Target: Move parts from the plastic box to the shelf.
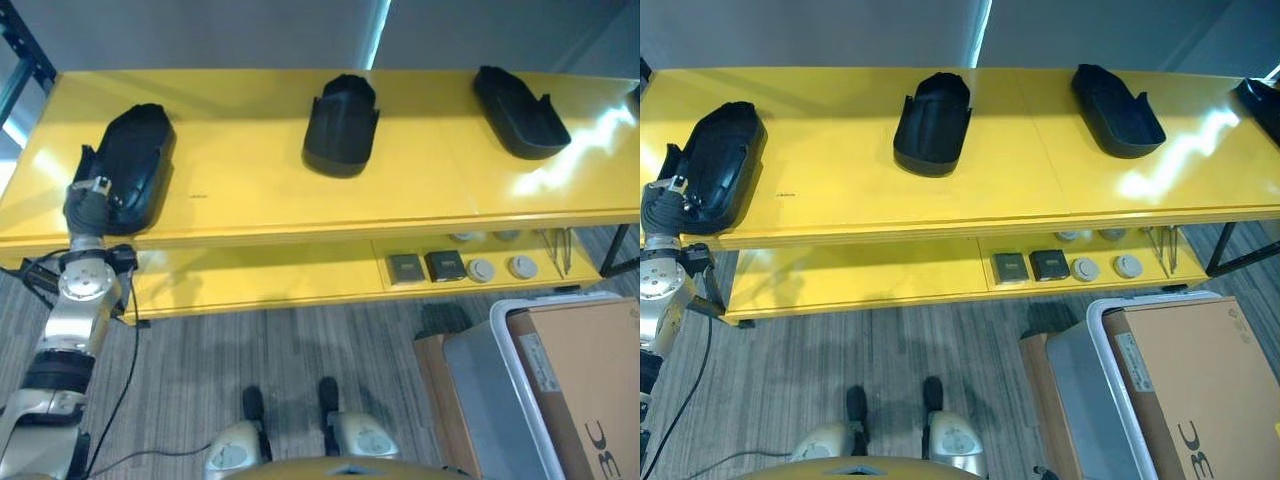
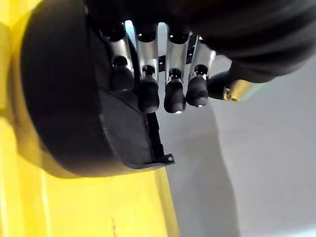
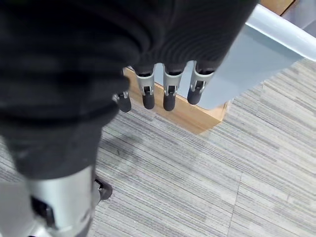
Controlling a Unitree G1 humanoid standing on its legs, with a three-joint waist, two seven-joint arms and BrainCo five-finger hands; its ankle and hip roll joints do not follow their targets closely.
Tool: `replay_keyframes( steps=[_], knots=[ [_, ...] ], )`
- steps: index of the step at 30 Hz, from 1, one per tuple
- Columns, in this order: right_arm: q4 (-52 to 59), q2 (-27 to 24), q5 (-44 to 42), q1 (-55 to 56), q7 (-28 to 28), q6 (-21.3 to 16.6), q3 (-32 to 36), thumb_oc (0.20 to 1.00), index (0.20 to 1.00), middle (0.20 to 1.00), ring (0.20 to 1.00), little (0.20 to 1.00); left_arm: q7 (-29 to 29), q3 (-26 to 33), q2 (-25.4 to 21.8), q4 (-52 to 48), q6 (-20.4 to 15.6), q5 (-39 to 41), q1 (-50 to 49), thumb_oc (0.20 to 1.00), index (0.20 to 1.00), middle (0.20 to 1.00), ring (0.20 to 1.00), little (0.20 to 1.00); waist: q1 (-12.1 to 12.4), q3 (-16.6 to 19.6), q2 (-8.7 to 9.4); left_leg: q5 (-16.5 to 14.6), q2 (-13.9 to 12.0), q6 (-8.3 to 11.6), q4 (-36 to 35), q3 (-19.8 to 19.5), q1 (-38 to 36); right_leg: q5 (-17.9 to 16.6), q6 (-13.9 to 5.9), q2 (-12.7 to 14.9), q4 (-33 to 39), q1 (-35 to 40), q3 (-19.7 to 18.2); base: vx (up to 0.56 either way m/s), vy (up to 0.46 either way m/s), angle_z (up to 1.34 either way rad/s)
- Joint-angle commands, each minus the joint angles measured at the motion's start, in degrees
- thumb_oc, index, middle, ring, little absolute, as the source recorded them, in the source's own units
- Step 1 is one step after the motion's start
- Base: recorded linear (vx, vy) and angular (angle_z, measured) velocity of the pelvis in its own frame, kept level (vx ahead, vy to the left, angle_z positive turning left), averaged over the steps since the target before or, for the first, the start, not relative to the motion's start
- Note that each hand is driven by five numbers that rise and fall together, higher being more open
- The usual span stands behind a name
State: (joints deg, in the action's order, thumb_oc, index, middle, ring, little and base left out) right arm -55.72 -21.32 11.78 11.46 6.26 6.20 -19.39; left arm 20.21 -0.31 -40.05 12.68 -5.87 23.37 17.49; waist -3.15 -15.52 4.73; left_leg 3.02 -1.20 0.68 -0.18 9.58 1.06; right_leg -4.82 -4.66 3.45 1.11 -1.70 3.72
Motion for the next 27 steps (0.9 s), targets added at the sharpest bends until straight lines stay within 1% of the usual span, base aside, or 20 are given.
replay_keyframes(
  steps=[1,2,3,4,6,7,9,10,12,16,20,27],
  knots=[
    [-1.59,-1.41,2.66,1.94,0.03,-1.13,-2.14,1.000,1.000,1.000,1.000,1.000,-0.47,0.73,-3.42,-2.06,-5.02,-0.70,1.77,0.200,0.200,0.200,0.200,0.200,-0.05,2.59,-0.27,-4.75,-0.46,-2.04,6.59,-0.41,3.34,1.22,-3.47,-0.38,-3.31,-1.07,-2.44,0.04,-0.006,0.06],
    [-1.61,-1.36,2.72,1.93,0.05,-1.10,-2.23,1.000,1.000,1.000,1.000,1.000,-0.60,0.75,-3.43,-2.40,-5.40,-0.42,1.92,0.200,0.200,0.200,0.200,0.200,-0.04,2.66,-0.26,-4.75,-0.47,-2.04,6.57,-0.41,3.30,1.22,-3.47,-0.38,-3.28,-1.01,-2.43,0.03,-0.007,0.03],
    [-1.62,-1.24,3.12,1.85,-0.06,-0.95,-2.33,1.000,1.000,1.000,1.000,1.000,-1.19,0.85,-3.42,-3.24,-6.61,0.23,2.14,0.200,0.200,0.200,0.200,0.200,0.00,2.82,-0.27,-4.75,-0.48,-2.03,6.54,-0.42,3.22,1.25,-3.45,-0.36,-3.21,-0.92,-2.42,0.00,0.000,0.00],
    [-1.67,-1.03,3.50,2.00,0.05,-0.99,-2.39,1.000,1.000,1.000,1.000,1.000,-2.14,1.25,-3.26,-6.54,-7.80,1.21,2.13,0.200,0.200,0.200,0.200,0.200,0.19,3.05,-0.29,-4.73,-0.44,-1.99,6.38,-0.48,3.03,1.25,-3.41,-0.32,-2.97,-0.67,-2.31,0.00,0.000,0.00],
    [-2.03,-0.84,3.23,2.02,0.27,-1.14,-2.20,1.000,1.000,1.000,1.000,1.000,-3.12,1.72,-2.92,-10.02,-8.10,1.73,1.77,0.200,0.200,0.200,0.200,0.200,0.47,3.19,-0.34,-4.73,-0.37,-1.93,6.16,-0.70,2.85,1.25,-3.41,-0.27,-2.69,-0.39,-2.20,0.00,0.000,0.00],
    [-2.46,-0.60,3.10,2.09,0.52,-1.28,-1.90,1.000,1.000,1.000,1.000,1.000,-4.40,2.06,-2.07,-13.54,-7.93,1.66,1.12,0.200,0.200,0.200,0.200,0.200,0.78,3.36,-0.44,-4.67,-0.26,-1.82,5.95,-0.94,2.68,1.25,-3.42,-0.20,-2.43,-0.09,-2.07,0.00,0.000,0.00],
    [-2.91,-0.31,3.30,2.52,0.72,-1.55,-1.02,1.000,1.000,1.000,1.000,1.000,-6.77,2.50,-0.08,-18.84,-5.48,2.76,-0.90,0.200,0.200,0.200,0.200,0.200,1.31,3.73,-0.66,-4.55,-0.07,-1.57,5.49,-1.39,2.26,1.35,-3.53,-0.05,-2.05,0.47,-1.71,0.00,0.000,0.00],
    [-2.81,-0.22,3.58,2.90,0.78,-1.68,-0.51,1.000,1.000,1.000,1.000,1.000,-7.47,2.71,1.21,-20.79,-4.44,2.64,-2.61,0.200,0.200,0.200,0.200,0.200,1.59,3.86,-0.77,-4.51,0.04,-1.46,5.23,-1.61,1.97,1.42,-3.59,0.05,-1.85,0.78,-1.52,0.00,0.000,0.00],
    [-2.41,-0.17,3.94,3.47,0.74,-1.55,0.08,1.000,1.000,1.000,1.000,1.000,-7.66,3.21,2.34,-22.32,-3.49,1.19,-4.63,0.200,0.200,0.200,0.200,0.200,1.78,4.04,-0.94,-4.49,0.19,-1.41,4.94,-1.78,1.62,1.46,-3.67,0.16,-1.66,1.10,-1.36,0.01,0.016,-0.01],
    [-1.26,0.03,4.58,4.42,0.99,-0.87,0.95,1.000,1.000,1.000,1.000,1.000,-8.84,3.93,4.35,-22.60,-1.76,2.18,-10.33,0.200,0.200,0.200,0.200,0.200,2.35,4.21,-1.27,-4.51,0.46,-1.34,4.50,-2.08,1.11,1.70,-3.78,0.48,-1.67,1.44,-0.90,0.01,0.035,0.00],
    [-1.36,-0.03,4.28,4.48,1.08,-0.81,1.11,1.000,1.000,1.000,1.000,1.000,-8.64,4.05,4.98,-21.54,-1.96,2.05,-11.95,0.200,0.200,0.200,0.200,0.200,2.57,4.07,-1.38,-4.55,0.51,-1.39,4.58,-2.13,1.14,1.75,-3.77,0.61,-1.74,1.43,-0.74,-0.01,0.020,0.03],
    [-2.11,-0.19,3.52,3.99,1.44,-0.98,1.05,1.000,1.000,1.000,1.000,1.000,-6.01,3.19,5.95,-16.98,-2.59,1.54,-13.89,0.200,0.200,0.200,0.200,0.200,2.85,3.60,-1.52,-4.61,0.57,-1.33,4.52,-2.18,1.14,1.66,-4.02,0.95,-1.72,1.39,-0.37,-0.01,0.015,0.08]
  ],
)
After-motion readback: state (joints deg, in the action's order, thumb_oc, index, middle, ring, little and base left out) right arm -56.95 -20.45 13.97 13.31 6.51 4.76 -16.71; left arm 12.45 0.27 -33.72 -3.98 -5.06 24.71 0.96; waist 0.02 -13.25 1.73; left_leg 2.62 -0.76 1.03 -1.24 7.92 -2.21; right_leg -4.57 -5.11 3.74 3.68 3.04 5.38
